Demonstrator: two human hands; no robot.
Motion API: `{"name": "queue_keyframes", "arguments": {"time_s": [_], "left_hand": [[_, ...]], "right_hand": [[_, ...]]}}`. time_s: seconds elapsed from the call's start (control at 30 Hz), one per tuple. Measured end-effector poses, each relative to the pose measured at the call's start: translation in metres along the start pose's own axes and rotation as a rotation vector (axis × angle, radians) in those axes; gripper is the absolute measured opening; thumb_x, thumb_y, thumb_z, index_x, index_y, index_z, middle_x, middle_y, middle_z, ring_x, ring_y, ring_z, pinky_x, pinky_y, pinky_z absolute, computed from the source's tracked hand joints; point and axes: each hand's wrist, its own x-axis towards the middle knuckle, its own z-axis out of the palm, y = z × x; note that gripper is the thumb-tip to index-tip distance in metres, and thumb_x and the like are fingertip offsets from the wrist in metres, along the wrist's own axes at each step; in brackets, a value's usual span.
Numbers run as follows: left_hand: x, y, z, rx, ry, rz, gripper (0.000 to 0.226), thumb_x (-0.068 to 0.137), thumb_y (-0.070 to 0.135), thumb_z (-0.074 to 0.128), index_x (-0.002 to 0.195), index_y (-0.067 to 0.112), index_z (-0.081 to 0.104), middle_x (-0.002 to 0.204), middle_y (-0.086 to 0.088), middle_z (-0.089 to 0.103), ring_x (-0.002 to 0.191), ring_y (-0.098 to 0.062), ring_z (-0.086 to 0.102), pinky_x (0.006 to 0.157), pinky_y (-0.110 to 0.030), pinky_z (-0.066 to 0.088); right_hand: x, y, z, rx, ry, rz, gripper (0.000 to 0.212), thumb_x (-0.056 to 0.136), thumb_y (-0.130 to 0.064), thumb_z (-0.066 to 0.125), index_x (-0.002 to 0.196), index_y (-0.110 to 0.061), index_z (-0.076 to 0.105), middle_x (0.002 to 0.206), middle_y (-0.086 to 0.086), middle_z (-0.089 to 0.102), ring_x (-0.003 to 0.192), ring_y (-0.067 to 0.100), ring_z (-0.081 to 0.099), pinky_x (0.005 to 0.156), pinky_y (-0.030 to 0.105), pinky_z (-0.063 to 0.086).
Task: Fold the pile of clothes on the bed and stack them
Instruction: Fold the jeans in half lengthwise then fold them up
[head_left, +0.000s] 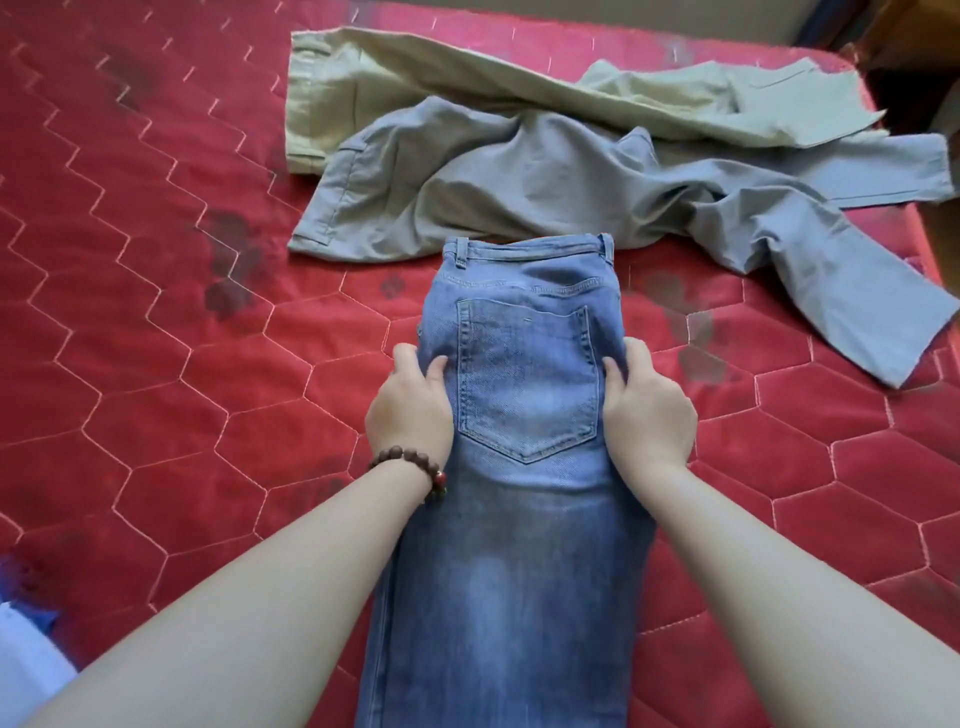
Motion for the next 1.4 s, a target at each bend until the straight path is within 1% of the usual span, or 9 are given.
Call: {"name": "queue_keyframes", "arguments": {"time_s": [0.13,0.2,0.3,0.37,0.47,0.6,0.67,1.07,1.4], "left_hand": [[0.006,-0.008,0.007,0.145,0.082,-0.047,0.051,0.091,0.031,0.059,0.136,0.013,0.044,0.127,-0.014,0.049,0.117,-0.034,0.046,0.094,-0.045,0.036],[-0.008,-0.014,0.013,0.230,0.071,0.031,0.050,0.087,0.032,0.063,0.130,0.010,0.049,0.122,-0.014,0.051,0.113,-0.034,0.048,0.092,-0.045,0.038],[-0.034,-0.022,0.024,0.319,-0.114,0.078,0.045,0.091,0.037,0.058,0.126,0.009,0.050,0.116,-0.012,0.055,0.109,-0.031,0.053,0.086,-0.041,0.043],[-0.049,-0.028,0.029,0.345,-0.191,0.102,0.040,0.092,0.037,0.058,0.119,0.008,0.053,0.108,-0.012,0.060,0.101,-0.032,0.060,0.076,-0.041,0.047],[-0.066,-0.042,0.032,0.413,-0.142,0.187,0.037,0.079,0.035,0.070,0.100,0.008,0.058,0.091,-0.013,0.062,0.081,-0.033,0.063,0.063,-0.038,0.050],[-0.102,-0.066,0.041,0.508,-0.084,0.434,0.050,0.086,0.034,0.045,0.128,0.009,0.055,0.132,-0.017,0.054,0.123,-0.033,0.049,0.102,-0.048,0.035],[-0.126,-0.078,0.043,0.504,-0.152,0.558,0.052,0.090,0.027,0.038,0.136,0.009,0.052,0.144,-0.015,0.047,0.135,-0.033,0.042,0.108,-0.050,0.027],[-0.238,-0.144,0.003,0.554,-0.328,0.603,0.059,0.094,0.036,0.029,0.150,0.019,0.024,0.157,-0.012,0.025,0.146,-0.029,0.020,0.115,-0.051,0.017],[-0.361,-0.206,-0.042,0.585,-0.422,0.646,0.062,0.094,0.041,0.029,0.151,0.019,0.023,0.159,-0.015,0.019,0.147,-0.036,0.013,0.116,-0.051,0.014]], "right_hand": [[0.008,0.009,0.019,-0.156,-0.109,-0.003,0.063,0.095,-0.044,0.049,0.150,-0.021,0.028,0.130,0.018,0.049,0.120,0.038,0.046,0.095,0.048,0.038],[-0.005,0.014,0.030,-0.194,-0.008,-0.099,0.064,0.093,-0.043,0.051,0.147,-0.015,0.036,0.140,0.020,0.043,0.132,0.037,0.037,0.107,0.056,0.029],[-0.037,0.010,0.046,-0.196,0.032,-0.319,0.063,0.089,-0.045,0.041,0.142,-0.010,0.044,0.147,0.018,0.040,0.140,0.034,0.030,0.113,0.060,0.016],[-0.066,0.008,0.062,-0.231,-0.070,-0.435,0.065,0.091,-0.048,0.037,0.144,-0.012,0.042,0.152,0.015,0.036,0.143,0.031,0.026,0.114,0.061,0.012],[-0.102,0.011,0.083,-0.288,-0.151,-0.429,0.063,0.094,-0.047,0.031,0.147,-0.013,0.037,0.154,0.014,0.032,0.144,0.028,0.027,0.113,0.063,0.014],[-0.124,0.001,0.088,-0.254,-0.109,-0.321,0.059,0.094,-0.040,0.032,0.146,-0.013,0.038,0.154,0.012,0.033,0.143,0.030,0.029,0.113,0.062,0.015],[-0.145,-0.002,0.090,-0.226,-0.106,-0.373,0.056,0.094,-0.035,0.033,0.146,-0.014,0.039,0.154,0.010,0.032,0.144,0.029,0.028,0.111,0.062,0.019],[-0.291,0.020,0.079,-0.252,-0.197,-0.329,0.056,0.095,-0.033,0.032,0.148,-0.017,0.037,0.157,0.013,0.026,0.146,0.028,0.022,0.113,0.060,0.018],[-0.442,0.043,0.062,-0.253,-0.229,-0.260,0.056,0.097,-0.038,0.030,0.150,-0.021,0.031,0.158,0.006,0.025,0.146,0.026,0.021,0.114,0.059,0.014]]}}
